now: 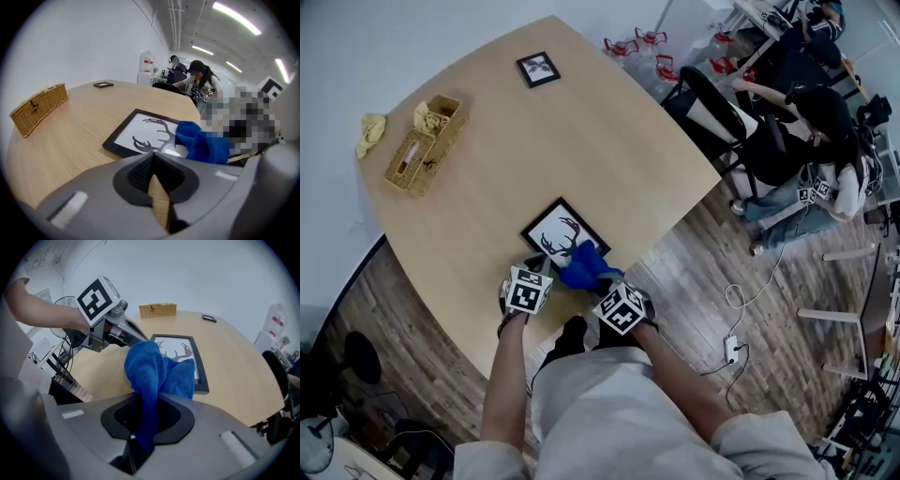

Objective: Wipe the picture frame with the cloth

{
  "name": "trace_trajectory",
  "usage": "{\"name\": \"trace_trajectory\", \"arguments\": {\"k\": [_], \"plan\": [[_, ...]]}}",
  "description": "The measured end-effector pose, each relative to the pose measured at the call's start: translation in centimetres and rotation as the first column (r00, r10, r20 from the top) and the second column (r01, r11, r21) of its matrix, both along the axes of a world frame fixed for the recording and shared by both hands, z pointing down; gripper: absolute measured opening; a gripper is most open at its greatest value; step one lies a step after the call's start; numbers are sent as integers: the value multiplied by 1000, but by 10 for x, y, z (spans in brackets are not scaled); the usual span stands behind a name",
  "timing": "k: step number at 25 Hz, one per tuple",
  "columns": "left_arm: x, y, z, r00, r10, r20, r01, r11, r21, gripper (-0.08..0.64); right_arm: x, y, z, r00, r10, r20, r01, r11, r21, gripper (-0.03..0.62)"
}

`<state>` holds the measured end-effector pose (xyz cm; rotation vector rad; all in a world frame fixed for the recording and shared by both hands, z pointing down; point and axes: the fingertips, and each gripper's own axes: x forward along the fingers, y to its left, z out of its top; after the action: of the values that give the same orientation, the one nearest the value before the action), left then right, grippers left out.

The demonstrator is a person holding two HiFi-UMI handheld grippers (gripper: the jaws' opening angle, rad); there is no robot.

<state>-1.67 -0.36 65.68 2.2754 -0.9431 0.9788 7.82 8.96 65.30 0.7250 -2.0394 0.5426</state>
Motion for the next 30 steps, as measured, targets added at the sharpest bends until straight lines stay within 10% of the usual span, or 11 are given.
{"name": "trace_trajectory", "arguments": {"k": [17,30], "plan": [[-10,8,-37,998,-52,-19,53,998,46,52,73,11,-49,982,187,-34,-184,980,72,54],[-34,28,-100,970,-194,-146,214,968,134,52,64,-33,-102,925,337,175,-363,920,148,54]]}}
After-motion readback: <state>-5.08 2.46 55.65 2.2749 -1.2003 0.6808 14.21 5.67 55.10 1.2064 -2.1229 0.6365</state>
